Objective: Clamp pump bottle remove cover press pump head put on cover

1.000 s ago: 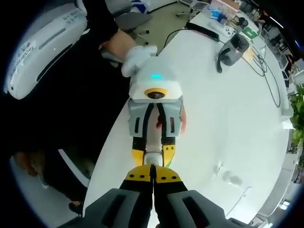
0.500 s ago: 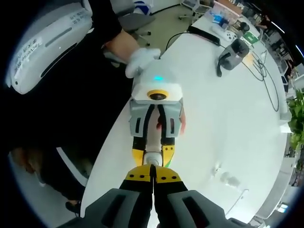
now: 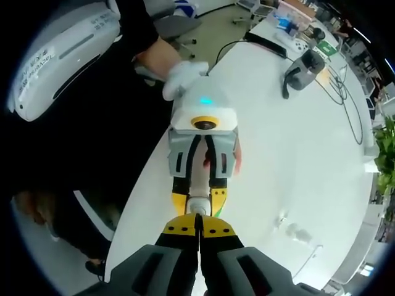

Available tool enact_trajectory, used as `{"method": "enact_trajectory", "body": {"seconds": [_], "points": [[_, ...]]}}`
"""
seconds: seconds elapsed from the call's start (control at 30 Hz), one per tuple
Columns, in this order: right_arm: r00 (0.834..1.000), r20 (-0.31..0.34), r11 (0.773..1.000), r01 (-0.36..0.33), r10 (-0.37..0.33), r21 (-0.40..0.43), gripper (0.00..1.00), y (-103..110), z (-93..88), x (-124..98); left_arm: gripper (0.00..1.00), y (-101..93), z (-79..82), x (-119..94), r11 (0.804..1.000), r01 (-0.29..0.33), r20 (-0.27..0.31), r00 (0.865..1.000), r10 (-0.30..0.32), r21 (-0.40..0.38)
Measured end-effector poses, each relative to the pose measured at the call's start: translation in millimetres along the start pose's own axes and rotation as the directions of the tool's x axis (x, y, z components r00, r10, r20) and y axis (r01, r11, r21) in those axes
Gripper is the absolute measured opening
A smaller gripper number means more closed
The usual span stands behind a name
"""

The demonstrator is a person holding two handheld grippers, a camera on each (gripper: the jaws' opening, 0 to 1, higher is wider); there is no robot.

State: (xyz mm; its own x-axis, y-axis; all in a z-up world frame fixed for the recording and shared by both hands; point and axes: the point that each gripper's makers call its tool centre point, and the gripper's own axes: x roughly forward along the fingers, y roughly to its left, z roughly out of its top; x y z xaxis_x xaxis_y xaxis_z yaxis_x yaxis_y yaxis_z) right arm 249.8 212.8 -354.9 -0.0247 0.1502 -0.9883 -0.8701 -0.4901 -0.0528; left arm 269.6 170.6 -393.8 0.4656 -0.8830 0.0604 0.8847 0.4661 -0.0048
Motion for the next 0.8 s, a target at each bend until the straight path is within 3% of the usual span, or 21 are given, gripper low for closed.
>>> {"method": "enact_trajectory", "body": {"seconds": [0.8], "points": [[1.000,-0.005,1.000,0.000,0.000,0.000,0.00,-0.1,0.3,0.1,0.14,-0.2,0.3,-0.2,1.000,0.001,0.000,1.000,-0.001,-0.002]]}}
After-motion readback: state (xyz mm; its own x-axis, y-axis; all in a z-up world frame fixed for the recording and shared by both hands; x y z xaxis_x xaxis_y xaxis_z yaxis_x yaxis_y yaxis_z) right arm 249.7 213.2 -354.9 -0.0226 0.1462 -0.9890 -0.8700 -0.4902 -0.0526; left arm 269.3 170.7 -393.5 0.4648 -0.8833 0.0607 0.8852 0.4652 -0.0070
